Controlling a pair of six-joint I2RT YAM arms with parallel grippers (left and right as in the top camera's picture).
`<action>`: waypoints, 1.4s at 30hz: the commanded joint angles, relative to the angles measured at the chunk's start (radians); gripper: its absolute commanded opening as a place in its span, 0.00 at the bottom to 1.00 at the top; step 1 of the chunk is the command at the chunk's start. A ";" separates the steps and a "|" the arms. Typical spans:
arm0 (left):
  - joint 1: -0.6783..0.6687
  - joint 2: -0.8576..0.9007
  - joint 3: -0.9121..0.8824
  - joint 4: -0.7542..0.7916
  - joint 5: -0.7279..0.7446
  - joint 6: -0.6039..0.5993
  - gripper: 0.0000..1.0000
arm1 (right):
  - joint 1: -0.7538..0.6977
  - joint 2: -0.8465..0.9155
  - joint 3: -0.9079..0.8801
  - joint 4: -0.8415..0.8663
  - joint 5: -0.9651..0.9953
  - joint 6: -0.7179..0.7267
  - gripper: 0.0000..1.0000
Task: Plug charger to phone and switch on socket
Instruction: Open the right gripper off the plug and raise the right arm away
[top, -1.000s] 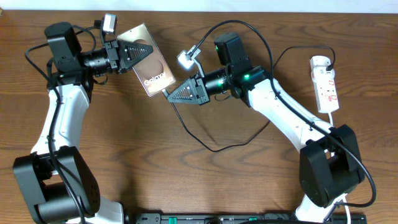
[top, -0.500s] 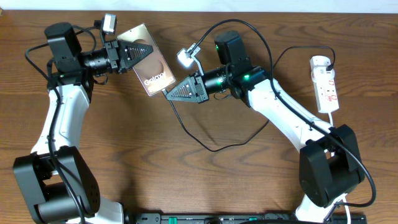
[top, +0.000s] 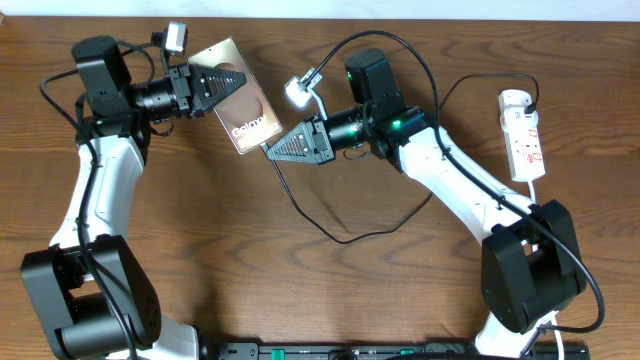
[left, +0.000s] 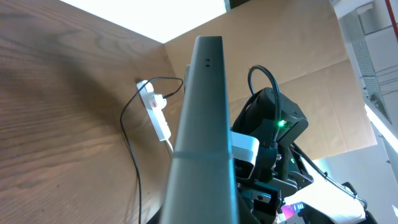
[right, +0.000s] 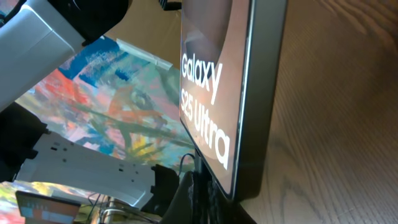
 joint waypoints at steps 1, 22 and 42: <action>-0.022 -0.009 -0.020 -0.002 0.062 0.010 0.07 | -0.013 -0.021 0.020 0.024 0.028 0.001 0.13; -0.023 -0.009 -0.020 -0.040 0.013 0.006 0.07 | -0.266 -0.021 0.020 -0.145 0.128 -0.069 0.48; -0.214 0.028 -0.020 -0.298 -0.244 0.164 0.07 | -0.291 -0.022 0.252 -0.734 0.695 -0.399 0.49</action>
